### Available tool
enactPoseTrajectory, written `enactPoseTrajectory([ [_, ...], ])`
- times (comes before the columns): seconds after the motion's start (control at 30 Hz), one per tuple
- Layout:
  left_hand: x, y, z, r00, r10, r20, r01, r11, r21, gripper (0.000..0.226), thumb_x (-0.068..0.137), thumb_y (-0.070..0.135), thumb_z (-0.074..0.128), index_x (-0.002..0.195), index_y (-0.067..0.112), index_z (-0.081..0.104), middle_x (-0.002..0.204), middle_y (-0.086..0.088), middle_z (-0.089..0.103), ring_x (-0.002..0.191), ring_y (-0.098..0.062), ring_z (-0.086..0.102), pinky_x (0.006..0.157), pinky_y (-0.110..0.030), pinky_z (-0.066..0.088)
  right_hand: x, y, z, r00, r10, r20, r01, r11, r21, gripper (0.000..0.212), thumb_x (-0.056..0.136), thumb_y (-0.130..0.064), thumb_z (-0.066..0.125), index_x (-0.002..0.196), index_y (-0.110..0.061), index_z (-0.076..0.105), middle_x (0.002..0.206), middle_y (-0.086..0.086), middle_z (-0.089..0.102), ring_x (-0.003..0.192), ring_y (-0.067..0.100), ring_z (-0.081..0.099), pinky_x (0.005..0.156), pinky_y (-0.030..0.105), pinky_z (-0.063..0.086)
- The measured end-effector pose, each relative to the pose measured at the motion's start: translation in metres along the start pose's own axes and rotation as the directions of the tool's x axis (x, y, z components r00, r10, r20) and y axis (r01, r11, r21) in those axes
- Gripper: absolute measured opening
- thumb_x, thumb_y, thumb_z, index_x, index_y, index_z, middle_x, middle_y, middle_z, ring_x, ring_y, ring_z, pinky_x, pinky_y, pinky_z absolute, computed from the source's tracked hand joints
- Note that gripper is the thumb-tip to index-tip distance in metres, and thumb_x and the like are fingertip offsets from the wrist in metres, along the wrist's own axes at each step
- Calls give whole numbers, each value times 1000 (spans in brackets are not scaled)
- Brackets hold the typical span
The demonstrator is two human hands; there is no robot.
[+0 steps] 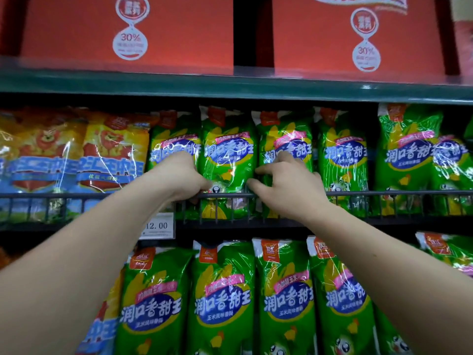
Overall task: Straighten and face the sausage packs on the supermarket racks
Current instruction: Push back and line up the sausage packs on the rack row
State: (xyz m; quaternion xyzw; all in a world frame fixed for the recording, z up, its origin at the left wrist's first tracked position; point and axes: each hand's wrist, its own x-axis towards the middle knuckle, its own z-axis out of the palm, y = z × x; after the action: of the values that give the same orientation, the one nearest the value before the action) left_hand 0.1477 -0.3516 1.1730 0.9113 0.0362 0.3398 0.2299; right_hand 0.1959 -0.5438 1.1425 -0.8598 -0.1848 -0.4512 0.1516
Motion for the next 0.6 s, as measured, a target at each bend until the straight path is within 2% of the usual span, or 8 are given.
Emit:
enactPoseTrajectory([
  [0.13, -3, -6, 6, 982, 9, -187, -12, 1000, -12, 54, 69, 38, 87, 85, 3, 49, 60, -8, 56, 52, -25, 55, 49, -30, 42, 0, 6, 1, 1000, -22, 7, 21, 999, 42, 45, 91, -62, 48, 125, -37, 63, 122, -3, 45, 122, 20, 43, 94, 49, 36],
  [0.2, -4, -11, 7, 968, 45, -247, -56, 998, -38, 68, 64, 41, 89, 103, 9, 44, 72, -9, 61, 61, -29, 62, 54, -35, 49, 0, 7, 1, 1000, -28, 7, 27, 999, 44, 44, 91, -63, 48, 124, -37, 62, 121, -4, 44, 121, 19, 43, 94, 49, 35],
  [0.27, -5, -15, 9, 960, 126, -250, -117, 992, 47, 76, 67, 48, 85, 126, 23, 44, 82, -6, 65, 76, -31, 65, 69, -43, 56, 1, 7, 3, 1000, -30, 4, 30, 998, 47, 43, 92, -62, 48, 124, -37, 61, 120, -4, 44, 121, 18, 42, 95, 48, 34],
  [0.33, -7, -14, 8, 964, 168, -207, -130, 974, 187, 84, 74, 56, 76, 145, 42, 32, 80, -3, 63, 90, -29, 65, 78, -45, 55, 0, 7, 5, 999, -32, -7, 32, 998, 47, 43, 92, -61, 46, 125, -36, 60, 120, -5, 44, 122, 18, 41, 97, 49, 33],
  [0.43, -9, -8, 5, 974, 181, -134, -126, 931, 343, 80, 86, 58, 62, 152, 42, 19, 69, 3, 50, 99, -28, 63, 75, -42, 56, -4, 9, 7, 998, -49, -31, 50, 998, 36, 45, 94, -61, 42, 128, -37, 58, 122, -5, 46, 123, 19, 41, 100, 49, 33],
  [0.47, -9, -6, 5, 975, 189, -118, -130, 913, 387, 79, 89, 57, 59, 153, 39, 17, 75, 2, 54, 100, -28, 63, 76, -42, 56, -6, 10, 7, 997, -64, -44, 66, 997, 35, 44, 95, -60, 41, 128, -37, 57, 123, -5, 47, 123, 19, 41, 99, 47, 33],
  [0.53, -6, -5, 6, 977, 189, -96, -127, 886, 445, 78, 93, 54, 54, 155, 33, 12, 115, -8, 61, 111, -31, 59, 79, -44, 54, -11, 13, 7, 992, -100, -75, 103, 994, 40, 42, 96, -59, 40, 128, -37, 56, 123, -5, 51, 121, 18, 44, 96, 44, 36],
  [0.6, -3, -6, 9, 982, 175, -75, -128, 898, 421, 75, 97, 45, 51, 156, 29, 8, 147, -15, 41, 120, -35, 54, 84, -47, 52, -19, 17, 5, 985, -139, -98, 143, 989, 34, 45, 96, -60, 36, 129, -35, 53, 123, -5, 53, 118, 19, 47, 91, 41, 39],
])
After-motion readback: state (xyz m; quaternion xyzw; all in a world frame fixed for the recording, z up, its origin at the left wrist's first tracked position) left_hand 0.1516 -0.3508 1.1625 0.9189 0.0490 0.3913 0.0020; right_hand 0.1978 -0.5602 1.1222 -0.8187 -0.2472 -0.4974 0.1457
